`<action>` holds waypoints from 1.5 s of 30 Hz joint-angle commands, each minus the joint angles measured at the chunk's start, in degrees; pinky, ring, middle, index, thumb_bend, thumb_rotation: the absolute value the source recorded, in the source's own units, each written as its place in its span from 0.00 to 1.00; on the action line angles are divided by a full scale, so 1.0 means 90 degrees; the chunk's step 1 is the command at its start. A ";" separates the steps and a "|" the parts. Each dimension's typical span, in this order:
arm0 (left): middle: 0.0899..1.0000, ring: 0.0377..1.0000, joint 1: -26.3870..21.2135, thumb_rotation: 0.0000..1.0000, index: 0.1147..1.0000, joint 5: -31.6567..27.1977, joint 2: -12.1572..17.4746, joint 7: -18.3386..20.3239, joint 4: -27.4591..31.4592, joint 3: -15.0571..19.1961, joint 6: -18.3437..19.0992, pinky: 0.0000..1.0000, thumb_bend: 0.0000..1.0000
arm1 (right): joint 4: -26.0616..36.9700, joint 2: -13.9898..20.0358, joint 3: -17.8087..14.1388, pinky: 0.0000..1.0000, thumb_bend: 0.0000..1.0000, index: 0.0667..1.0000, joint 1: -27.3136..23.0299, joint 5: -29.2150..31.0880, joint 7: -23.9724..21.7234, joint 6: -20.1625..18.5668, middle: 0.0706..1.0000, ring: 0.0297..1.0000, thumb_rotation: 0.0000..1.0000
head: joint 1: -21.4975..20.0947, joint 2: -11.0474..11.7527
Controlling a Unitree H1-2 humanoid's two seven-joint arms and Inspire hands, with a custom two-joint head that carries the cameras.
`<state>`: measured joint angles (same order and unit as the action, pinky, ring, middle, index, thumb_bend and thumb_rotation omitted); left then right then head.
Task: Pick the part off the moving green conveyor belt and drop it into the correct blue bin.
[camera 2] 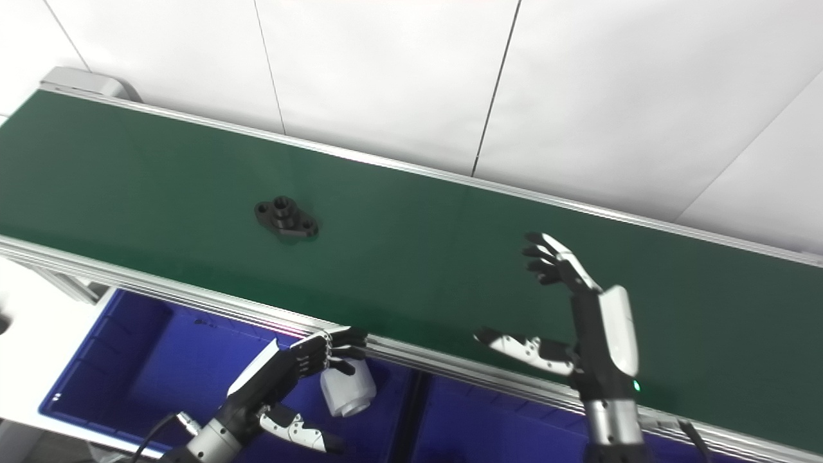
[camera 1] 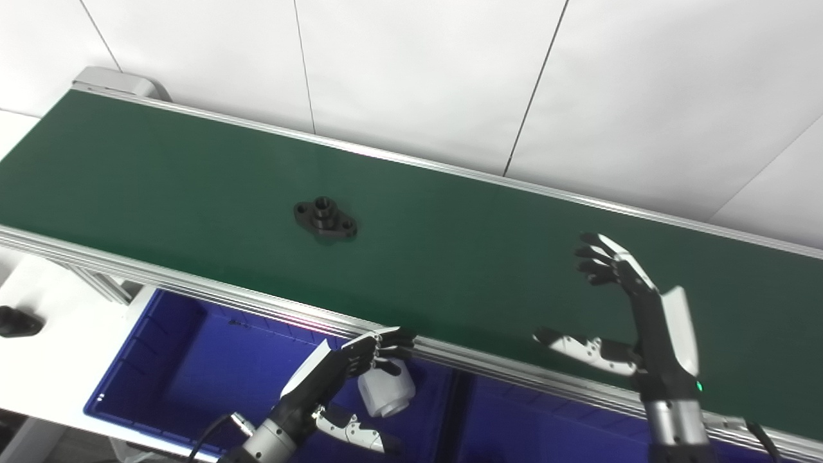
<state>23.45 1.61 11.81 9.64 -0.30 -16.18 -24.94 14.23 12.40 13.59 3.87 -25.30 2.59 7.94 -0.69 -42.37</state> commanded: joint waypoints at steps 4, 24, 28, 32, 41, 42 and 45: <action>0.81 0.77 0.0016 0.23 0.81 -0.0244 0.0098 0.0191 0.0071 0.0186 -0.0220 0.69 0.88 | 0.0254 -0.0378 -0.0021 0.61 0.84 0.81 -0.0474 -0.0187 -0.0267 -0.0464 0.72 0.66 0.36 | -0.0143 0.0014; 0.78 0.74 -0.0113 0.21 0.80 -0.0654 0.0091 0.1058 -0.0234 0.0942 -0.0219 0.67 0.86 | -0.0626 -0.1252 0.0603 0.59 0.85 0.80 -0.1852 -0.1432 -0.0828 -0.1681 0.71 0.65 0.41 | -0.1201 0.0226; 0.77 0.74 -0.0120 0.19 0.80 -0.0672 0.0018 0.1208 -0.0270 0.1080 -0.0218 0.67 0.86 | -0.1029 -0.1304 0.0707 0.59 0.85 0.81 -0.2041 -0.1570 -0.0767 -0.1746 0.70 0.66 0.41 | -0.1202 0.0258; 0.78 0.74 -0.0149 0.21 0.80 -0.0623 -0.0031 0.1350 -0.0320 0.1196 -0.0219 0.67 0.86 | -0.1413 -0.1330 0.0766 0.58 0.85 0.81 -0.2234 -0.1657 -0.0716 -0.1722 0.70 0.66 0.42 | -0.1133 0.0275; 0.78 0.73 -0.0183 0.25 0.80 -0.0427 -0.0106 0.1375 -0.0366 0.1304 -0.0221 0.66 0.87 | -0.2136 -0.1420 0.0877 0.59 0.85 0.84 -0.2676 -0.1682 -0.0598 -0.1659 0.69 0.66 0.34 | -0.1080 0.0317; 0.78 0.73 -0.0185 0.25 0.80 -0.0425 -0.0109 0.1377 -0.0367 0.1300 -0.0221 0.66 0.87 | -0.2194 -0.1418 0.0912 0.60 0.85 0.84 -0.2726 -0.1715 -0.0610 -0.1686 0.69 0.66 0.34 | -0.1071 0.0324; 0.78 0.73 -0.0181 0.26 0.80 -0.0375 -0.0114 0.1336 -0.0362 0.1277 -0.0221 0.65 0.87 | -0.2307 -0.1399 0.1062 0.62 0.83 0.83 -0.2870 -0.1881 -0.0688 -0.1797 0.73 0.69 0.33 | -0.1050 0.0323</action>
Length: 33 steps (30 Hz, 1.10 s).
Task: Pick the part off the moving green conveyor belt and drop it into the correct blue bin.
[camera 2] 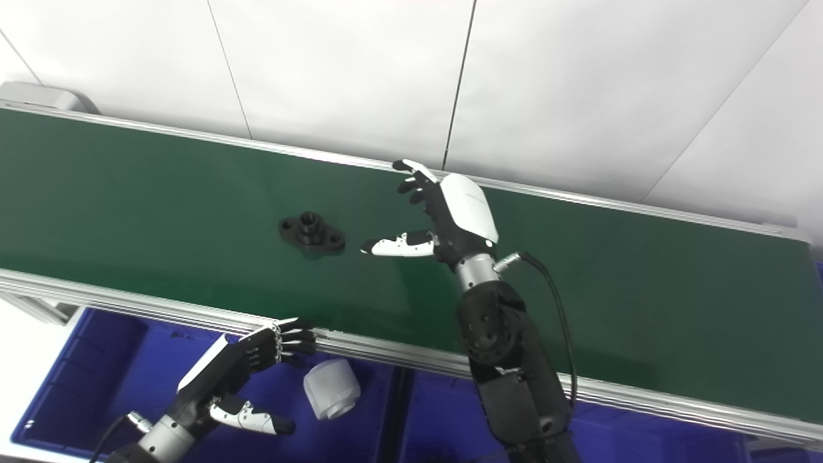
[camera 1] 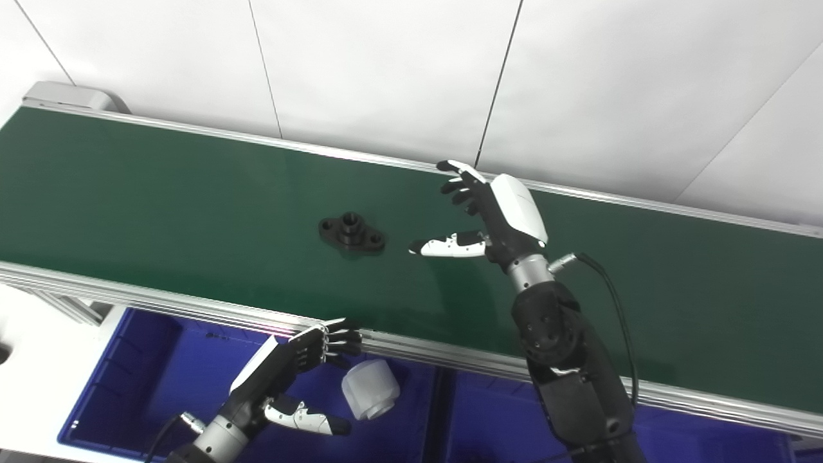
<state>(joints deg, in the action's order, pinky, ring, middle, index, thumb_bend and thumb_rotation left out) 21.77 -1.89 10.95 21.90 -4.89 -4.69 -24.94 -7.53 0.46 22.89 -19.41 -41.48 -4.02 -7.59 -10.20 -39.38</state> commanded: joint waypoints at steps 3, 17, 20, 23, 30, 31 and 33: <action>0.78 0.72 0.0026 0.25 0.80 0.0106 0.0006 -0.0106 0.0182 -0.0049 -0.0221 0.64 0.87 | -0.0078 -0.0088 0.0177 0.61 0.83 0.82 -0.0442 -0.0239 -0.0019 -0.0163 0.74 0.69 0.33 | 0.0038 0.0002; 0.78 0.72 0.0082 0.24 0.79 0.0383 0.0192 -0.0508 0.0316 -0.0357 -0.0221 0.63 0.89 | -0.0675 -0.0251 0.0730 0.67 0.84 0.81 -0.0838 -0.0429 -0.0104 -0.0223 0.79 0.76 0.34 | 0.0151 -0.0015; 0.78 0.71 0.0080 0.26 0.79 0.0421 0.0219 -0.0606 0.0331 -0.0418 -0.0221 0.62 0.89 | -0.0858 -0.0289 0.0813 0.67 0.84 0.80 -0.0892 -0.0464 -0.0030 -0.0158 0.78 0.75 0.32 | 0.0172 -0.0020; 0.78 0.71 0.0080 0.25 0.79 0.0416 0.0245 -0.0685 0.0334 -0.0481 -0.0221 0.61 0.88 | -0.1100 -0.0320 0.0900 0.68 0.83 0.80 -0.0963 -0.0511 0.0084 -0.0059 0.78 0.75 0.30 | 0.0190 -0.0024; 0.77 0.68 0.0071 0.25 0.79 0.0421 0.0290 -0.0834 0.0336 -0.0581 -0.0221 0.60 0.89 | -0.1561 -0.0347 0.1072 0.66 0.82 0.77 -0.1046 -0.0537 0.0409 0.0062 0.77 0.73 0.23 | 0.0209 -0.0039; 0.77 0.69 0.0066 0.25 0.79 0.0421 0.0306 -0.0860 0.0327 -0.0602 -0.0221 0.60 0.89 | -0.1640 -0.0353 0.1084 0.65 0.82 0.76 -0.1063 -0.0519 0.0439 0.0072 0.76 0.72 0.21 | 0.0209 -0.0039; 0.77 0.70 0.0078 0.26 0.79 0.0458 0.0333 -0.0934 0.0334 -0.0635 -0.0221 0.61 0.89 | -0.1788 -0.0355 0.1104 0.63 0.81 0.75 -0.1083 -0.0491 0.0510 0.0100 0.74 0.71 0.18 | 0.0210 -0.0048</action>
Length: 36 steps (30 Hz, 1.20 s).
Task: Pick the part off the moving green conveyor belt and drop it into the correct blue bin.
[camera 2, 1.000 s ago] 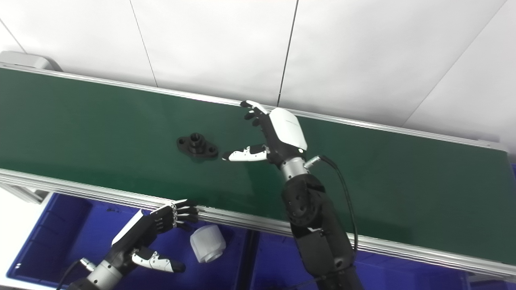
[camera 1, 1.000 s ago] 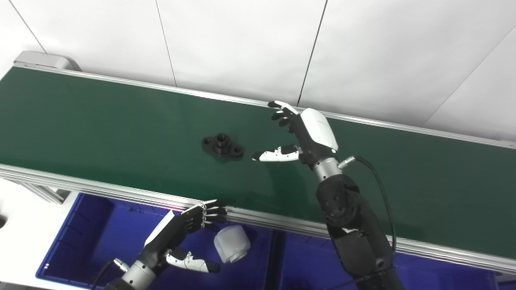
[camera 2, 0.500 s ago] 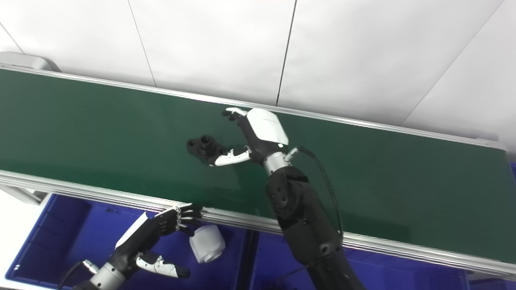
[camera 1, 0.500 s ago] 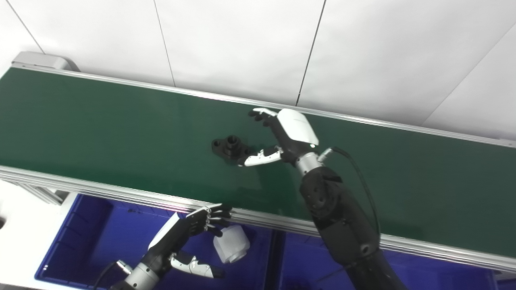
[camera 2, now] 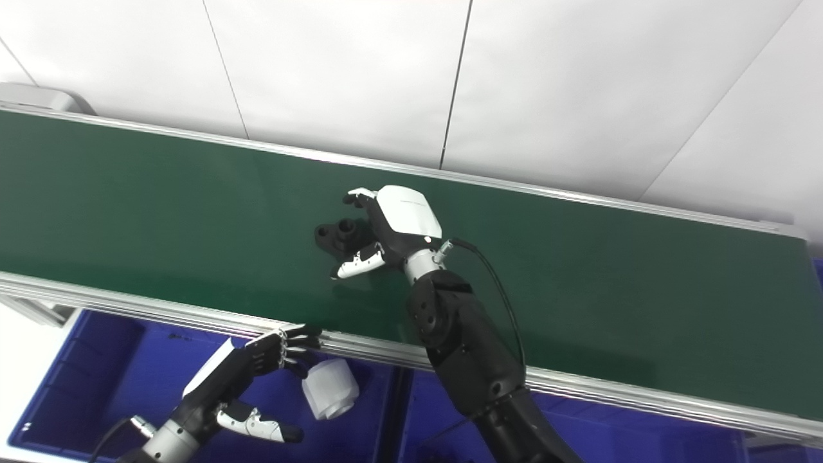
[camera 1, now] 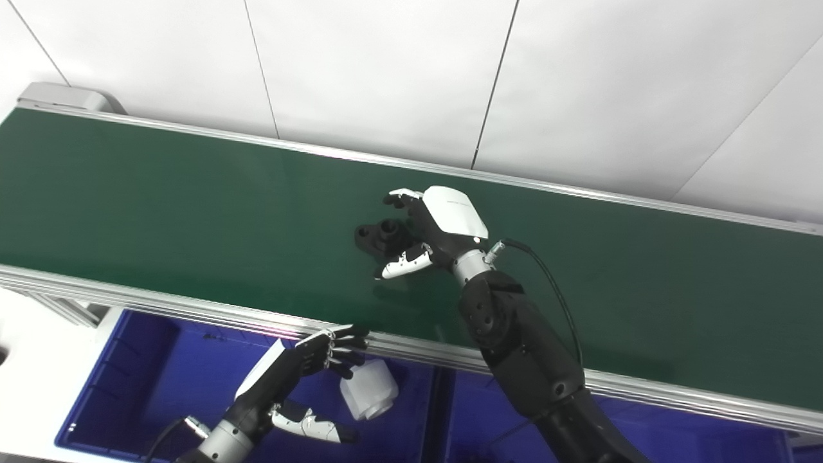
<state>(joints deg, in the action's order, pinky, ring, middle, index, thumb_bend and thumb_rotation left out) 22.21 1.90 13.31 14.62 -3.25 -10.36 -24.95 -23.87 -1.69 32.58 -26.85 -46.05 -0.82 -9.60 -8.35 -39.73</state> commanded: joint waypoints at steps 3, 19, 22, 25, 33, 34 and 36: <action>0.77 0.69 0.0032 0.27 0.79 0.0059 0.0108 -0.0207 0.0183 -0.0059 -0.0219 0.60 0.89 | -0.0185 -0.0068 0.0050 0.63 0.78 0.74 -0.0278 0.0056 0.0249 0.0399 0.73 0.70 0.13 | 0.0012 -0.0032; 0.79 0.73 0.0057 0.24 0.80 -0.0256 0.0094 0.0011 0.0218 -0.0010 -0.0219 0.66 0.87 | -0.0467 0.0371 0.0413 0.30 0.51 0.51 -0.0189 -0.0226 0.0574 0.0556 0.45 0.36 0.00 | -0.0011 -0.0193; 0.79 0.73 0.0057 0.25 0.81 -0.0300 0.0078 0.0058 0.0236 0.0018 -0.0219 0.66 0.87 | -0.0395 0.0416 0.0487 0.30 0.51 0.51 -0.0172 -0.0254 0.0508 0.0465 0.45 0.35 0.00 | -0.0011 -0.0200; 0.78 0.72 0.0063 0.26 0.81 -0.0302 0.0050 0.0077 0.0259 0.0051 -0.0218 0.65 0.88 | -0.0269 0.0470 0.0581 0.26 0.51 0.52 -0.0134 -0.0293 0.0342 0.0377 0.43 0.34 0.00 | -0.0004 -0.0253; 0.79 0.74 0.0085 0.26 0.81 -0.0367 0.0007 0.0178 0.0294 0.0103 -0.0218 0.67 0.88 | -0.0185 0.0605 0.0798 0.27 0.51 0.51 0.0010 -0.0344 0.0183 0.0482 0.43 0.34 0.00 | 0.0007 -0.0298; 0.79 0.74 0.0087 0.26 0.81 -0.0377 -0.0001 0.0194 0.0293 0.0110 -0.0219 0.67 0.89 | -0.0125 0.0630 0.0810 0.28 0.51 0.50 0.0025 -0.0345 0.0140 0.0452 0.45 0.35 0.00 | 0.0007 -0.0298; 0.79 0.74 0.0101 0.26 0.81 -0.0408 -0.0033 0.0227 0.0297 0.0134 -0.0219 0.67 0.89 | 0.0087 0.0694 0.0800 0.31 0.51 0.50 0.0081 -0.0341 0.0045 0.0396 0.47 0.36 0.00 | 0.0008 -0.0307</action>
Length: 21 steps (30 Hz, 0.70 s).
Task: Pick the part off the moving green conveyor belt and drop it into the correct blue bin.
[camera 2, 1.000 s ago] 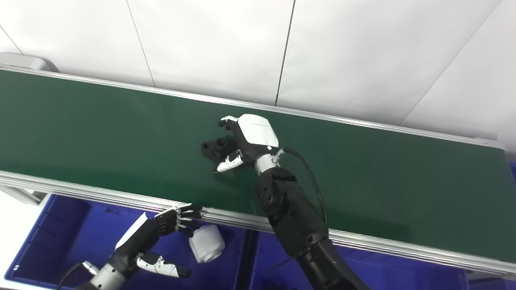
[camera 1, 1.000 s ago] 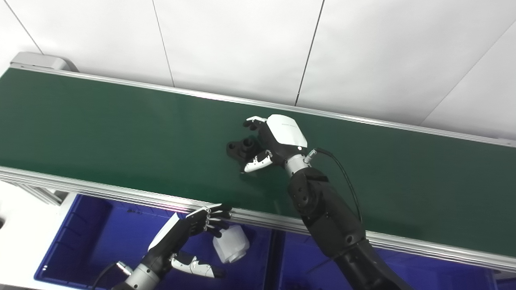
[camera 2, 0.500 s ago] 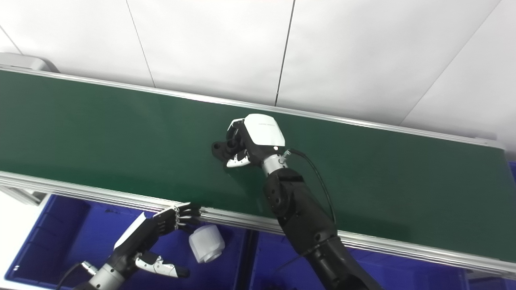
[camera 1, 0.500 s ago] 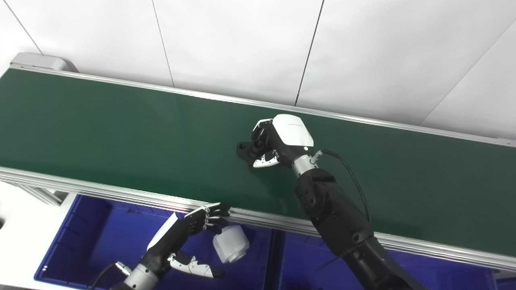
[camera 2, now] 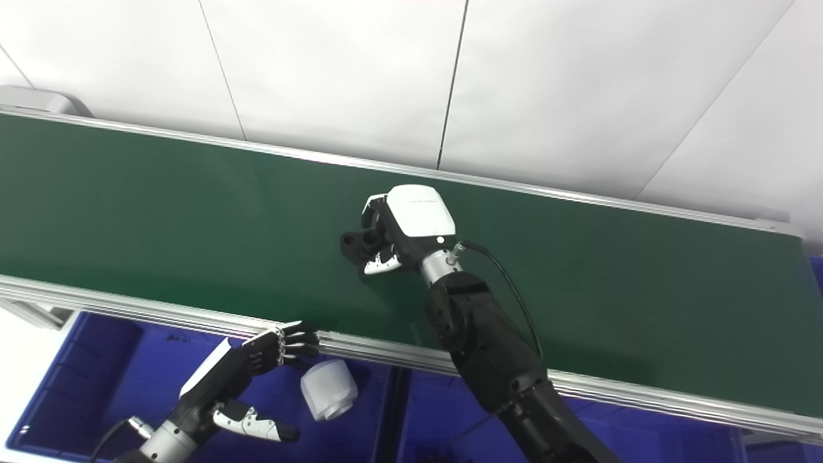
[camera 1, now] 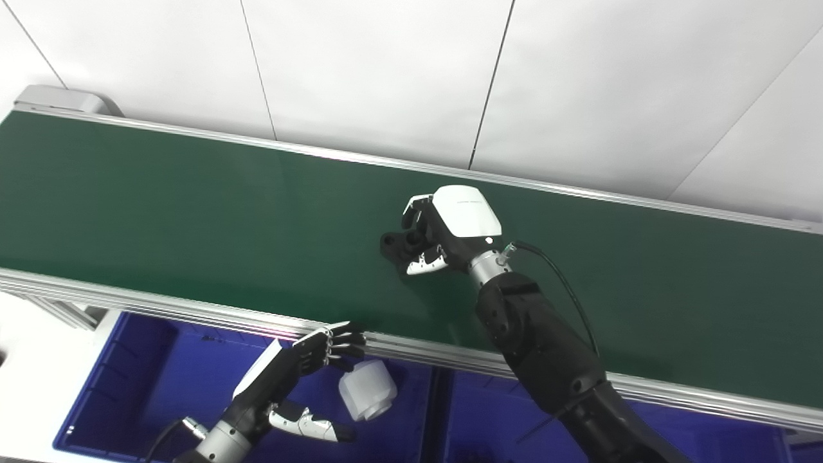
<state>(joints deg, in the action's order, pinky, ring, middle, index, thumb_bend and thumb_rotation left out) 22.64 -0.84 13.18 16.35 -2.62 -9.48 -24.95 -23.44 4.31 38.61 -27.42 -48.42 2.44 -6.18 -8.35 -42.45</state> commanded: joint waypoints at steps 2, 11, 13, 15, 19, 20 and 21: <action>0.79 0.74 0.0063 0.27 0.81 -0.0089 -0.0039 0.0049 0.0244 0.0048 -0.0220 0.67 0.89 | 0.0412 0.0085 0.0039 0.28 0.51 0.51 0.0285 -0.0069 -0.0302 -0.0050 0.44 0.34 0.00 | 0.0013 -0.0011; 0.78 0.73 0.0149 0.27 0.81 -0.0071 -0.0042 0.0096 0.0373 0.0071 -0.0218 0.66 0.88 | 0.3020 0.0300 -0.0757 0.28 0.51 0.51 0.1366 -0.0204 -0.0632 -0.0648 0.44 0.34 0.00 | 0.0023 -0.0142; 0.78 0.74 0.0166 0.27 0.81 -0.0076 -0.0034 0.0111 0.0413 0.0075 -0.0218 0.67 0.88 | 0.3612 0.0341 -0.1002 0.26 0.51 0.49 0.1718 -0.0213 -0.0672 -0.0694 0.42 0.38 0.00 | 0.0009 -0.0168; 0.78 0.74 0.0183 0.27 0.80 -0.0076 -0.0017 0.0117 0.0456 0.0079 -0.0218 0.67 0.89 | 0.4112 0.0411 -0.1213 0.23 0.52 0.48 0.2053 -0.0166 -0.0725 -0.0632 0.39 0.42 0.00 | 0.0001 -0.0239; 0.79 0.74 0.0220 0.27 0.80 -0.0105 0.0025 0.0158 0.0559 0.0091 -0.0219 0.67 0.88 | 0.4702 0.0497 -0.1471 0.28 0.51 0.50 0.2592 -0.0094 -0.0790 -0.0478 0.44 0.36 0.00 | -0.0003 -0.0383; 0.79 0.74 0.0226 0.27 0.80 -0.0094 0.0033 0.0152 0.0578 0.0095 -0.0219 0.67 0.88 | 0.4820 0.0510 -0.1521 0.25 0.52 0.49 0.2747 -0.0055 -0.0797 -0.0458 0.42 0.40 0.00 | -0.0007 -0.0404; 0.79 0.74 0.0236 0.27 0.80 -0.0099 0.0036 0.0150 0.0602 0.0100 -0.0218 0.67 0.88 | 0.4922 0.0511 -0.1563 0.24 0.52 0.48 0.2904 -0.0033 -0.0795 -0.0447 0.42 0.41 0.00 | -0.0006 -0.0440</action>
<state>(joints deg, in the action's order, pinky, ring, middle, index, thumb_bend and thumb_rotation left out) 24.35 -0.88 13.18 17.33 1.23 -8.75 -24.97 17.76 8.91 25.23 -1.74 -49.52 -5.02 -11.22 -8.44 -46.05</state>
